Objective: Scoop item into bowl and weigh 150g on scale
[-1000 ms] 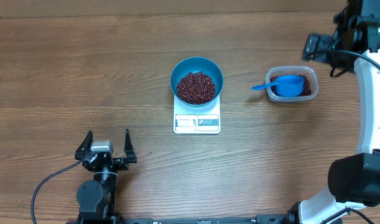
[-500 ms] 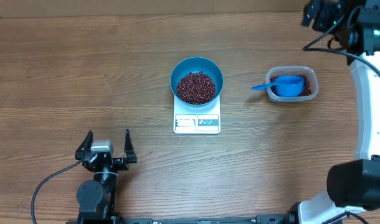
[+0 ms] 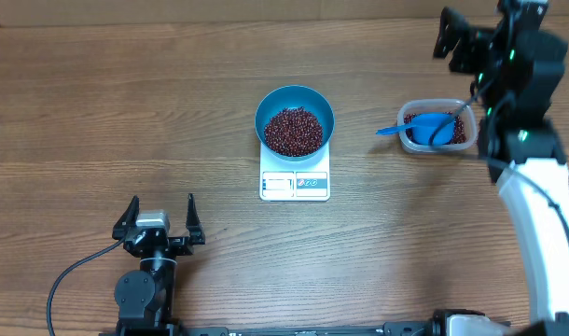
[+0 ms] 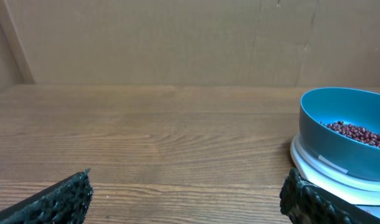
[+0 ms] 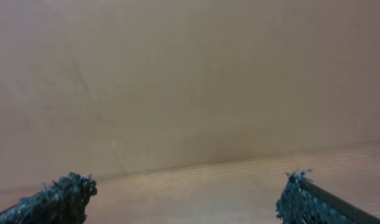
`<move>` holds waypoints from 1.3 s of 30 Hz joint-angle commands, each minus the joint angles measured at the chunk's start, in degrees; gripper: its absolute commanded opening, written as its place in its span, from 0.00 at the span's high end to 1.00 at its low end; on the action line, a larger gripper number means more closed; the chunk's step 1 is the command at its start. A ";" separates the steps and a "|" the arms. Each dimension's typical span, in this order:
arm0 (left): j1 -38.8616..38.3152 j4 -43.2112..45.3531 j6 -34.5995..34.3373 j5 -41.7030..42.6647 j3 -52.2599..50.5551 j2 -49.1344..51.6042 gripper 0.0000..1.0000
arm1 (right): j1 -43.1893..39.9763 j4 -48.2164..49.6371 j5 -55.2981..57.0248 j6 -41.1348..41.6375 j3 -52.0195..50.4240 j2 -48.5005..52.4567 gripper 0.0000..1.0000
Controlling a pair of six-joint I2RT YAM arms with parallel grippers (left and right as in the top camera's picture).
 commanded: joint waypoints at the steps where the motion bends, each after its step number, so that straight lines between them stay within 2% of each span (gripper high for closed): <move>1: 0.57 0.07 0.90 0.42 -0.22 -0.59 0.01 | 1.55 6.12 -0.31 -1.55 -7.80 -5.42 0.00; 5: 0.57 0.07 0.90 0.42 -0.22 -0.59 0.01 | 3.17 15.63 -3.56 -8.20 -17.88 -10.86 0.00; 9: 0.57 0.07 0.92 0.42 -0.22 -0.59 0.00 | 3.26 19.96 -5.62 -10.75 -25.14 -15.80 0.00; 29: 0.57 0.07 0.92 0.42 -0.22 -0.59 0.01 | 3.23 19.87 -5.60 -10.73 -57.75 -52.78 0.00; 37: 0.57 0.07 0.92 0.42 -0.22 -0.59 0.00 | 3.19 19.17 -5.62 -10.69 -66.36 -63.93 0.00; 39: 0.57 0.07 0.90 0.42 -0.22 -0.59 0.00 | 3.13 15.96 -6.03 -10.45 -66.51 -65.85 0.00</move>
